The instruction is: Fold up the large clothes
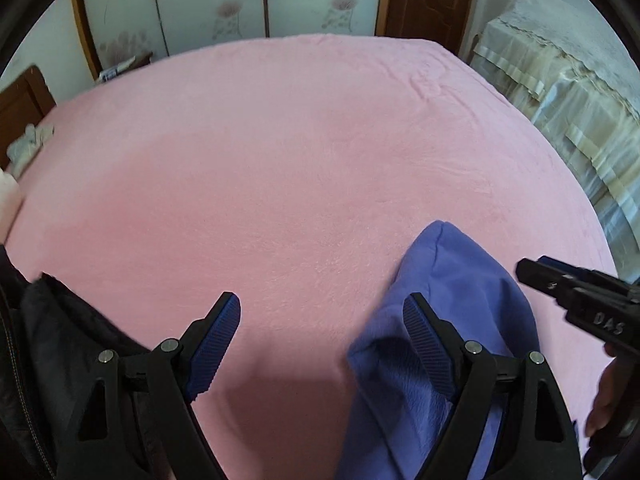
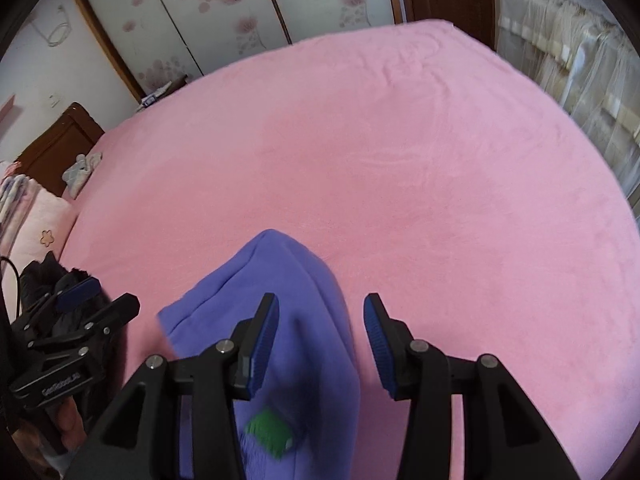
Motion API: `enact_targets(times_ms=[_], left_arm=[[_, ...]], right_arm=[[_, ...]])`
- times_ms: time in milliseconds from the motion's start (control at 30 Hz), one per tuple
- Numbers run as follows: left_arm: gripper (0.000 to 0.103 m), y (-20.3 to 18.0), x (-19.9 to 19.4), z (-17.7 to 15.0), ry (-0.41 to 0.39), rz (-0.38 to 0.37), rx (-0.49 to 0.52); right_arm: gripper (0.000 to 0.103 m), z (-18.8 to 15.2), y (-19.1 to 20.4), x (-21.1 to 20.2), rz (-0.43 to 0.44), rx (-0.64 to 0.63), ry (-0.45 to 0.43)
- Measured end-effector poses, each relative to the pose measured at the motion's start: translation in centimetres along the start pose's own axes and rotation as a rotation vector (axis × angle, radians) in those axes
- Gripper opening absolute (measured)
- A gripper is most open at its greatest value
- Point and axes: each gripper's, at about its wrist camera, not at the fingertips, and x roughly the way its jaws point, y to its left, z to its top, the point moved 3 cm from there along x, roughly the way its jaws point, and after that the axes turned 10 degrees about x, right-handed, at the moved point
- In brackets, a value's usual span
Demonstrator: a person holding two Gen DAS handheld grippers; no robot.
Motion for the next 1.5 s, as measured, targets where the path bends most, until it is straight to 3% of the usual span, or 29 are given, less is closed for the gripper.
enact_targets(times_ms=[233,367,400,433,467,533,800,1000,1100,1300,1500], left_arm=[[0.083,-1.3,2.0,-1.2,0.051,-0.055,0.01],[0.083,-2.4,2.6,-2.1,0.076,-0.1,0.033],[0.083,-2.6,2.5,-2.4,0.078,-0.111,0.036],[0.083,-2.8,2.3,-2.7,0.081,-0.12,0.04],[0.083,-2.9,2.0,-2.8,0.08,-0.128,0.041],[0.083,-2.7,1.0,-3.5,0.071,-0.142,0.035],[0.083,1.1,-7.9,-8.4,0.005,-0.213,-0.099],[0.083,3.9,-14.3,-13.9,0.001,-0.223,-0.247],[0.083,4.9,-16.2,-17.3,0.011,-0.211,-0.307],[0.083,4.6,-17.1,-23.3,0.062,-0.205,-0.391],[0.083,3.4,-16.9,-27.1,0.133,-0.279,-0.385]], right_arm=[[0.044,1.4,1.7,4.2,0.005,-0.027,0.098],[0.042,1.4,2.1,5.8,-0.038,-0.057,0.127],[0.022,1.2,2.3,5.8,-0.031,-0.072,0.128],[0.01,1.0,2.6,5.6,-0.028,-0.1,0.125],[0.006,0.7,2.5,5.1,-0.029,-0.119,0.117],[0.006,0.4,3.0,3.9,0.011,-0.154,0.092],[0.006,-2.4,4.9,-7.4,0.34,-0.275,-0.057],[0.006,-9.9,7.1,-16.1,0.489,-0.496,-0.087],[0.006,-14.7,7.9,-19.8,0.508,-0.65,-0.093],[0.006,-27.3,8.3,-22.0,0.382,-0.996,-0.099],[0.006,-36.8,6.8,-19.6,0.202,-1.152,-0.117]])
